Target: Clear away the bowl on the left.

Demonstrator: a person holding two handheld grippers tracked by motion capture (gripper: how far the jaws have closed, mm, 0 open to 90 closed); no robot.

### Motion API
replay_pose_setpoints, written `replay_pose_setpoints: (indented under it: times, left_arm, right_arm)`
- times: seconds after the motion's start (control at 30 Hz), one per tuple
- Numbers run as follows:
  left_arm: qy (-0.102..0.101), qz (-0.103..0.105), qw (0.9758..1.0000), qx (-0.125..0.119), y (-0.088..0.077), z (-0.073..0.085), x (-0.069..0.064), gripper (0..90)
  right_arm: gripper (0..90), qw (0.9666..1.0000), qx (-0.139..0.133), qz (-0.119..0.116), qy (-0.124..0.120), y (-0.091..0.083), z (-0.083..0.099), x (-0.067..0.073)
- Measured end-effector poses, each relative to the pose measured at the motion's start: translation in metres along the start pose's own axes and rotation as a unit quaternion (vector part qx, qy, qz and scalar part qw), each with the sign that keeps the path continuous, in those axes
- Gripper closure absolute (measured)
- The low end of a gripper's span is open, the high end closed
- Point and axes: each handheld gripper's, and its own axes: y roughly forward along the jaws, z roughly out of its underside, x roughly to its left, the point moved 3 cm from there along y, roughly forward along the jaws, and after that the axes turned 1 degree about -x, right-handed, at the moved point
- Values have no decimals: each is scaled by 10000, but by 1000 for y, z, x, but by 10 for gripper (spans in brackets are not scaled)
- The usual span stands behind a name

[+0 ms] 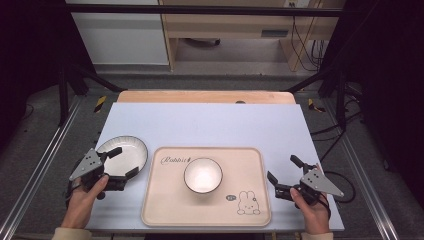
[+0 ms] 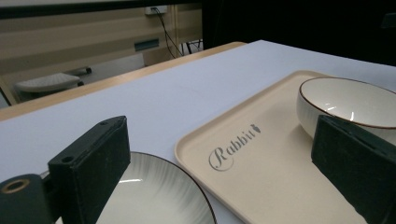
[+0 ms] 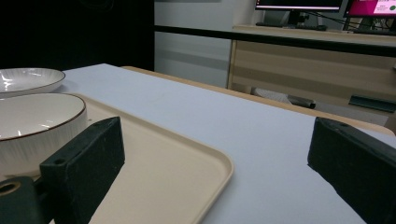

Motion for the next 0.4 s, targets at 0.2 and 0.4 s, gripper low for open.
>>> replay_pose_setpoints:
  times: [0.2, 0.4]
  left_arm:
    - [-23, 61, 10000, 67, 2, 1, -2, 44]
    - [-90, 15, 10000, 18, 6, 2, -3, 44]
  right_arm:
    - [41, 10000, -13, 4, -3, 0, 0, 0]
    - [41, 10000, -4, 2, 9, 0, -1, 0]
